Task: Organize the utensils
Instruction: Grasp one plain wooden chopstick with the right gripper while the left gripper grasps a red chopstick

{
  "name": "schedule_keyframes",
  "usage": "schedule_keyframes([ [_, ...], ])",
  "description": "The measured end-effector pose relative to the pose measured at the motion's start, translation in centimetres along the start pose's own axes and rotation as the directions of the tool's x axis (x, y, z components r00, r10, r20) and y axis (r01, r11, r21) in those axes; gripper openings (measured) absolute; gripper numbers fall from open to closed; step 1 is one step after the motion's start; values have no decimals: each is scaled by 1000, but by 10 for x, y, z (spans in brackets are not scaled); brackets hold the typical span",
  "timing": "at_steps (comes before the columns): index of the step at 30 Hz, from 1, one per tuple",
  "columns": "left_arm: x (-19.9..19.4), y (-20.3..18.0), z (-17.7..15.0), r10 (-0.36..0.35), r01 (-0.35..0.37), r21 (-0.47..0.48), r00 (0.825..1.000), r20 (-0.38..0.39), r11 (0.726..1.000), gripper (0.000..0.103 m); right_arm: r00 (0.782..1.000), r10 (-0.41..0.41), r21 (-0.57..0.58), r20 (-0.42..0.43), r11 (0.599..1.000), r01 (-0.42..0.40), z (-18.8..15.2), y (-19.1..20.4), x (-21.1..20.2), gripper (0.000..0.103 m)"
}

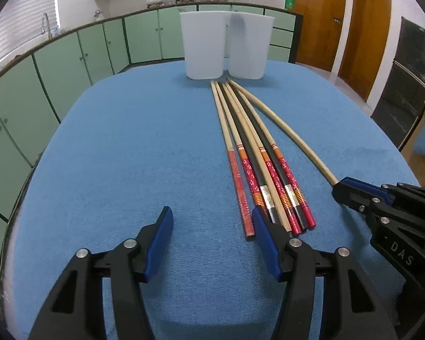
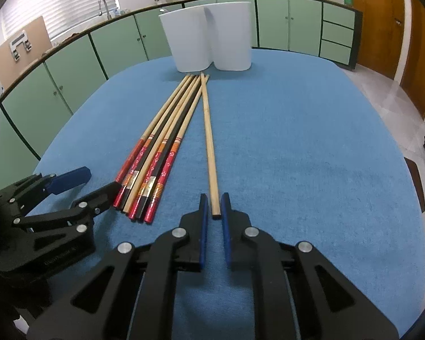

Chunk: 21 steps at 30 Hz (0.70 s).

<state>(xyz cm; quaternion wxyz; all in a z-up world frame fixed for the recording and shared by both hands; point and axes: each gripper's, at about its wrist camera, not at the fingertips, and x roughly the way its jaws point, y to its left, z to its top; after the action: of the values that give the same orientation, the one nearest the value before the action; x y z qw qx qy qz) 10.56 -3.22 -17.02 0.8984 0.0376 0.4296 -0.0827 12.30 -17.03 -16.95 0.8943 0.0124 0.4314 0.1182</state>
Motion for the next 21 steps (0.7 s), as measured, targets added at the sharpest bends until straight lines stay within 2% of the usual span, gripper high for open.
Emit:
schedule_keyframes([
  [1,-1,2,0,-2,2,-7,1000,2,1000,51,1000,0,0,0,1000,0,0,0,0,10],
  [3,-2,7,0,-4,4,-27,1000,7,1000,34,1000,0,6,1,1000,0,0,-1,0,7],
  [4,-2,9,-1,-6,6,-40,1000,9,999,30,1000,-3,12,5,1000,3,0,-2,0,6],
  [6,-3,14,-1,-1,2,-65,1000,12,998,17,999,-34,38,17,999,33,-1,-6,-3,6],
  [8,-4,21,-2,0,2,-101,1000,16,995,8,998,-59,85,30,995,56,-2,-14,-6,6],
  [10,-4,25,-2,7,-5,-120,1000,19,993,8,997,-74,134,25,989,70,-3,-23,-6,6],
  [13,-3,22,-2,14,-12,-106,1000,13,994,8,998,-64,134,18,989,61,-3,-24,-4,7],
  [14,-3,21,-2,16,-15,-98,1000,12,995,11,998,-54,113,16,992,51,-2,-20,-4,10],
  [17,-3,18,-2,6,-5,-78,1000,11,997,23,999,-52,78,15,996,51,-2,-13,-3,10],
  [21,-3,16,-2,3,-2,-66,1000,10,998,24,999,-47,89,14,995,45,-2,-16,-4,10],
])
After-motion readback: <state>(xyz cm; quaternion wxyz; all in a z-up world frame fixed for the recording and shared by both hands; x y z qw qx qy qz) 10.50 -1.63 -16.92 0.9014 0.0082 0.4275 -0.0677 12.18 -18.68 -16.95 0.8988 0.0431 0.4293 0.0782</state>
